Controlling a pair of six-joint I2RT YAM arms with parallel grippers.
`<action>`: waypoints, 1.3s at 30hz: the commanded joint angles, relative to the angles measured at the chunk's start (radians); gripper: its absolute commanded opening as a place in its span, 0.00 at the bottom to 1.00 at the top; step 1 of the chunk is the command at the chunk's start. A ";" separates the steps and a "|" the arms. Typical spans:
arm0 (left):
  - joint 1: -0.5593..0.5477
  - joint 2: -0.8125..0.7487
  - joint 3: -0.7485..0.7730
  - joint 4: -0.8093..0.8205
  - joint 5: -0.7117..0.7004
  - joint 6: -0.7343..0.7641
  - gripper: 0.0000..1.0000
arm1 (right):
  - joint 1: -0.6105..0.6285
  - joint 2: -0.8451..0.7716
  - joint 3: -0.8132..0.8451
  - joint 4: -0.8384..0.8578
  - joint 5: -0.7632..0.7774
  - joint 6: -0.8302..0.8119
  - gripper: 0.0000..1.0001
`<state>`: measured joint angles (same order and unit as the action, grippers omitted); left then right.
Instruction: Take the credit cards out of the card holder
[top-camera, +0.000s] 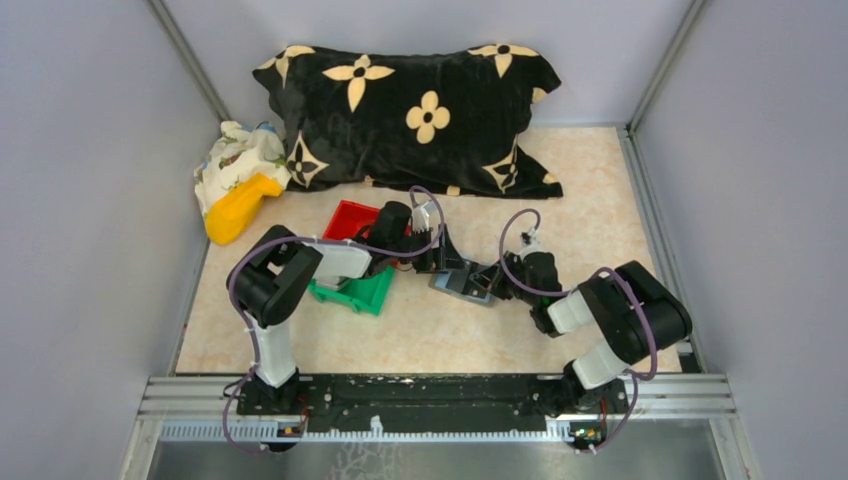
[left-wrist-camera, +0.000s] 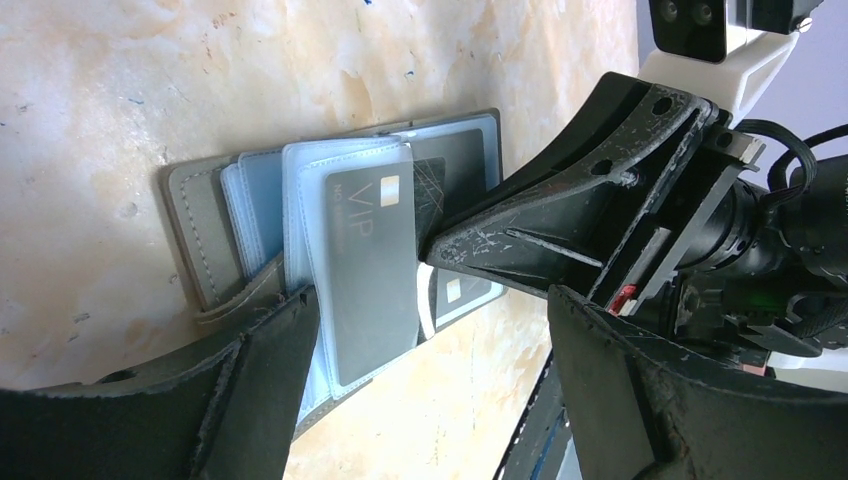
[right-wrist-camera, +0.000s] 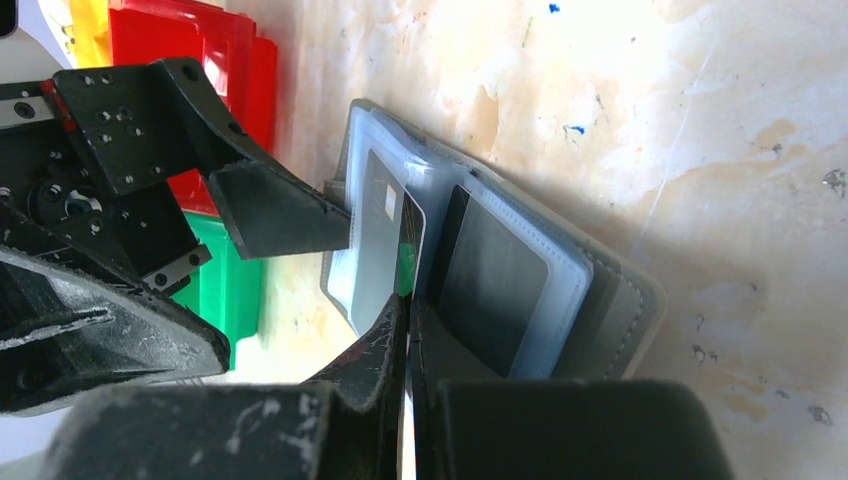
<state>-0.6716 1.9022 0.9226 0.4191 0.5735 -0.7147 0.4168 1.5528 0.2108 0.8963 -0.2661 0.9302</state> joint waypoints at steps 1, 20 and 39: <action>-0.002 0.002 0.014 -0.061 -0.024 0.003 0.90 | 0.005 -0.045 0.024 -0.076 -0.031 -0.038 0.00; -0.002 -0.139 -0.013 -0.126 -0.057 0.021 0.91 | 0.005 -0.143 0.096 -0.251 -0.040 -0.091 0.00; 0.001 -0.146 -0.012 -0.105 -0.036 0.021 0.91 | -0.007 -0.447 0.060 -0.543 0.073 -0.161 0.00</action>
<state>-0.6716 1.7756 0.9176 0.2909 0.5266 -0.6952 0.4160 1.1954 0.2745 0.4232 -0.2401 0.8154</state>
